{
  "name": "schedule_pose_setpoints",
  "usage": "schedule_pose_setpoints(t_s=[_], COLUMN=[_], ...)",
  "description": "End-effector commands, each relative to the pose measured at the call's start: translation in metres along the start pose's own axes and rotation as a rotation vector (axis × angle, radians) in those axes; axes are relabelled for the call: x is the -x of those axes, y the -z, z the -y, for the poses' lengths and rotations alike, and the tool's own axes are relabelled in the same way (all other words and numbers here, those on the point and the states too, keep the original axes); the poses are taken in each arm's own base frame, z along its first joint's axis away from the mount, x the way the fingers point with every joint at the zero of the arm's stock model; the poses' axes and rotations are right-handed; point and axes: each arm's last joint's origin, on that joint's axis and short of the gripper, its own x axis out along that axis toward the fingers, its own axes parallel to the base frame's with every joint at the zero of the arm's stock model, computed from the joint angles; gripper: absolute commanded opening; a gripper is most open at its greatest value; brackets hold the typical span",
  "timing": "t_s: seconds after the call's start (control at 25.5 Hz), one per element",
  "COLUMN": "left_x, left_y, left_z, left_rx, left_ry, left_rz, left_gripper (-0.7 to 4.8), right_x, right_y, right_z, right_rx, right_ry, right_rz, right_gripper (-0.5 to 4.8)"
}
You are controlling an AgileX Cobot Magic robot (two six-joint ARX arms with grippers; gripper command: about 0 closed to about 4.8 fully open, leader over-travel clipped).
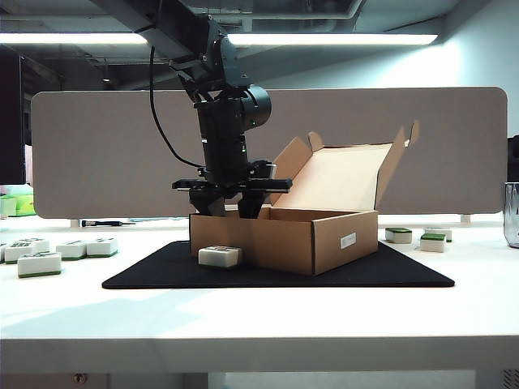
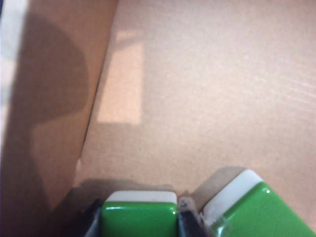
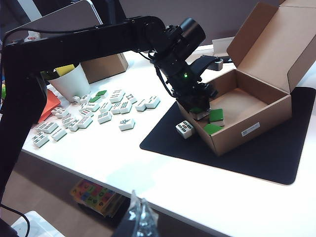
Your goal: Pick up four mahjong tiles and put them into the paper box.
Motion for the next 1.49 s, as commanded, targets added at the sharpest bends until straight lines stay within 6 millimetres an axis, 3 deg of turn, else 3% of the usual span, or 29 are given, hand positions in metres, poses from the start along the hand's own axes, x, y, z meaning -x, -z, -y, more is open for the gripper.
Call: schedule_pose_setpoints(t_s=[0.04,0.24,0.31,0.43,0.59,0.71,0.83,1.02,1.14,1.26,1.49], left_x=[-0.001,0.004,0.017,0.050,0.092,0.106,0.102,0.063,0.044,0.031,0.017], left_y=[0.000,0.001,0.000,-0.002,0.010,0.022,0.028,0.043,0.044,0.045,0.044], left_z=[0.002,0.003,0.002,-0.001,-0.005,-0.007,-0.008,-0.003,-0.002,0.002,0.009], left_rx=[-0.007,-0.007,-0.016,-0.031,-0.058,-0.061,-0.063,-0.130,-0.139,-0.146,-0.176], left_ry=[0.023,0.075,0.076,0.074,0.071,0.062,0.056,0.070,0.071,0.071,0.061], left_rz=[-0.006,-0.016,0.000,0.055,0.018,-0.080,-0.139,-0.252,-0.233,-0.208,-0.156], left_gripper=[1.83,1.84,1.91,2.87,2.90,2.90,2.90,2.91,2.93,3.84,3.95], right_x=[0.002,0.002,0.002,0.002,0.002,0.002,0.002,0.002,0.002,0.002,0.002], right_y=[0.000,0.000,0.000,0.000,0.000,0.000,0.000,0.000,0.000,0.000,0.000], right_z=[-0.002,-0.002,-0.002,-0.002,-0.002,-0.002,-0.002,-0.002,-0.002,-0.002,-0.002], right_rx=[0.018,0.018,0.018,0.018,0.018,0.018,0.018,0.019,0.044,0.044,0.044], right_ry=[-0.002,-0.002,-0.002,-0.002,-0.002,-0.002,-0.002,-0.002,-0.002,-0.001,-0.001], right_rz=[0.018,0.018,0.018,0.018,0.018,0.018,0.018,0.018,0.018,0.018,0.018], right_gripper=[-0.01,-0.01,-0.01,-0.01,-0.01,-0.01,-0.01,-0.01,-0.01,-0.01,-0.01])
